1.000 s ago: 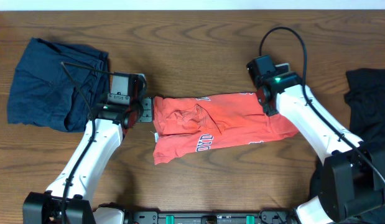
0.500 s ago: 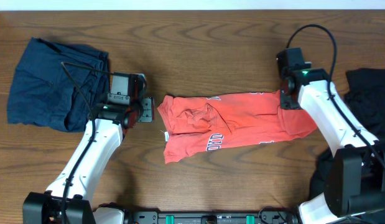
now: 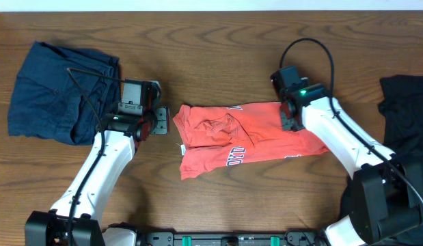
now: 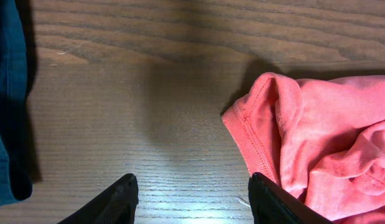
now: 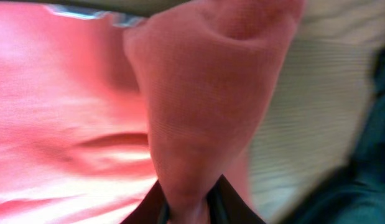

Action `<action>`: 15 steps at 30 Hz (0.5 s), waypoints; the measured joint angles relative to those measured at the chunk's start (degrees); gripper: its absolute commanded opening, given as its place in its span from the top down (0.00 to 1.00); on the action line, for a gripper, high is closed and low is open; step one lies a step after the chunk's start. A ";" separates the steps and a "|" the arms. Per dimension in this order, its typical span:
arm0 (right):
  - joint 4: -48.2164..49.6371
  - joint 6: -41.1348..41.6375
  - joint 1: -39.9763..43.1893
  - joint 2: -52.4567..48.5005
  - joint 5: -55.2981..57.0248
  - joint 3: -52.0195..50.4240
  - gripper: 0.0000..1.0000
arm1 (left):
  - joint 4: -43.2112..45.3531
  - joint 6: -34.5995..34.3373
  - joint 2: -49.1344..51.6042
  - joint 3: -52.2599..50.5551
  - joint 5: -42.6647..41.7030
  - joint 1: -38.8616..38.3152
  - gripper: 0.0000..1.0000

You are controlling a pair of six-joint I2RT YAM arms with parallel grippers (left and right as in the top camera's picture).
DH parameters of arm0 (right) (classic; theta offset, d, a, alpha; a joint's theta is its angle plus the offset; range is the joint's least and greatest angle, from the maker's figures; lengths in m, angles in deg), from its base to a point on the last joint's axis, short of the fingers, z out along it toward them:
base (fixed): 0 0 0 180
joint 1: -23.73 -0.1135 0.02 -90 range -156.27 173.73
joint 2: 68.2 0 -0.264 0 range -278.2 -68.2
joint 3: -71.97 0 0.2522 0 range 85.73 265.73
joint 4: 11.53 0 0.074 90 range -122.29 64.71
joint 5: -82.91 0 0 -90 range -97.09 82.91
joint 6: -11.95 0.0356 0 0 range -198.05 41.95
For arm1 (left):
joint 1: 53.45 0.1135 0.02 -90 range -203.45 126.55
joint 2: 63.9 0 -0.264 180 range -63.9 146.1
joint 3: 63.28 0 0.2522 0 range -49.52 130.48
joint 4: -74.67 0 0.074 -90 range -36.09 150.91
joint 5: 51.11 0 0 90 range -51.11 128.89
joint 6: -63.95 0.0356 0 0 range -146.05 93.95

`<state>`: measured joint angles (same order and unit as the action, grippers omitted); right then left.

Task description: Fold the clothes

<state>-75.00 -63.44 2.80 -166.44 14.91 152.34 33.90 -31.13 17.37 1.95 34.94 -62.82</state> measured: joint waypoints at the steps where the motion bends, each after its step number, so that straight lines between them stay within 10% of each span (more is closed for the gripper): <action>1: 0.42 0.04 -0.66 0.00 -1.64 -0.04 0.79 | 0.00 0.00 0.00 0.00 0.00 0.00 0.42; 12: 2.08 -7.69 -6.58 -0.07 -9.25 -0.09 0.62 | 0.00 0.00 0.00 0.00 0.00 0.00 0.42; 15: 3.17 -8.76 -6.14 -0.07 -8.66 -0.09 0.43 | 0.00 0.00 0.00 0.00 0.00 0.00 0.42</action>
<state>-71.83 -72.20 -3.34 -166.50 6.25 152.25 33.90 -31.13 17.37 1.95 34.94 -62.82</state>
